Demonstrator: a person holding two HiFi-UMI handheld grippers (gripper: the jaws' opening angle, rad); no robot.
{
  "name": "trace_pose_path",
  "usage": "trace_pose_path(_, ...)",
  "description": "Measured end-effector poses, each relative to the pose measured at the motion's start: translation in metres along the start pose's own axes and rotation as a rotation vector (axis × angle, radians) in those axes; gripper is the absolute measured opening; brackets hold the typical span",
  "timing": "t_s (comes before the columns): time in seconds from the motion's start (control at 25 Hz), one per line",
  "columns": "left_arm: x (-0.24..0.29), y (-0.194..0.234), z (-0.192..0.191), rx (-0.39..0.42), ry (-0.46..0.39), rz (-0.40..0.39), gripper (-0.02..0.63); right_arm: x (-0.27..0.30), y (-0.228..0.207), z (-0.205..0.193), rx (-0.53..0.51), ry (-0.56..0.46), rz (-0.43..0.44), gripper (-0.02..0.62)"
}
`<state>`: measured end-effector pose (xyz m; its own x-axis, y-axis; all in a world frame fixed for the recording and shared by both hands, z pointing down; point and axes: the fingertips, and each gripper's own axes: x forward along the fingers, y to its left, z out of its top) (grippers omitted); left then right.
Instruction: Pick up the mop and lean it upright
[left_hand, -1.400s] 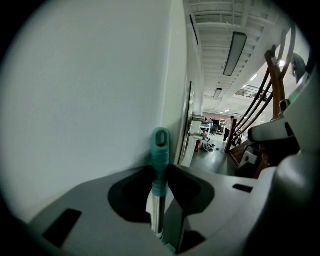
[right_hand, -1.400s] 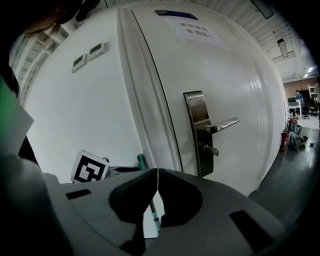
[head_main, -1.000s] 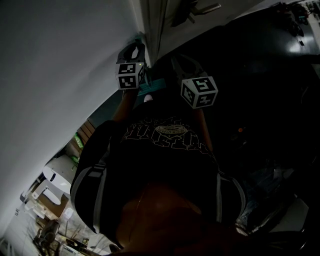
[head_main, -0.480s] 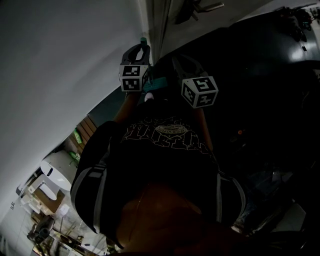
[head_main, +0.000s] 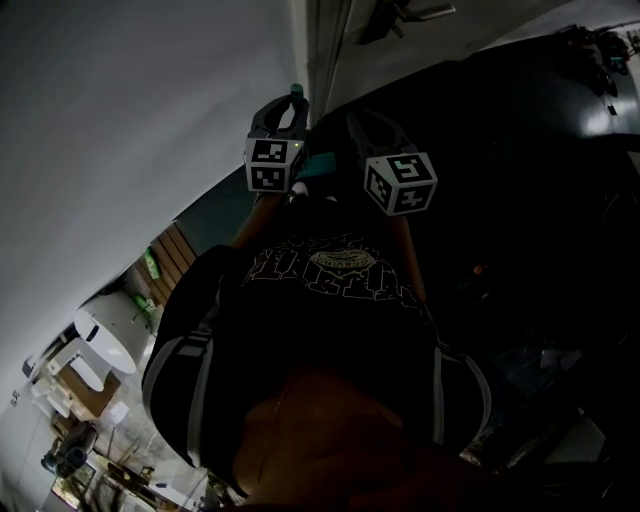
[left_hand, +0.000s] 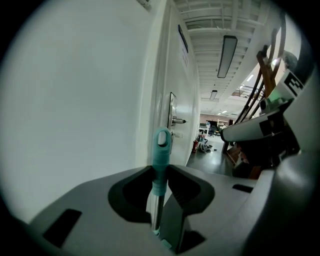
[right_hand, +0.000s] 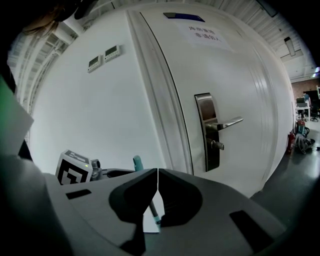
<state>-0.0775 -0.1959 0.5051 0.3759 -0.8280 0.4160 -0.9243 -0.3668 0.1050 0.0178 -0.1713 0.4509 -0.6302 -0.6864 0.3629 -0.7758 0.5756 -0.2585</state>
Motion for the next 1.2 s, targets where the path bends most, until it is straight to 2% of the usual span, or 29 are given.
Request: trace_pose_path(1.2, -0.074, -0.033, -0.032, -0.016, -0.015, 0.033, 0.146, -0.017, 0.04, -0.025, -0.05, 0.042, 0.097, 0.02)
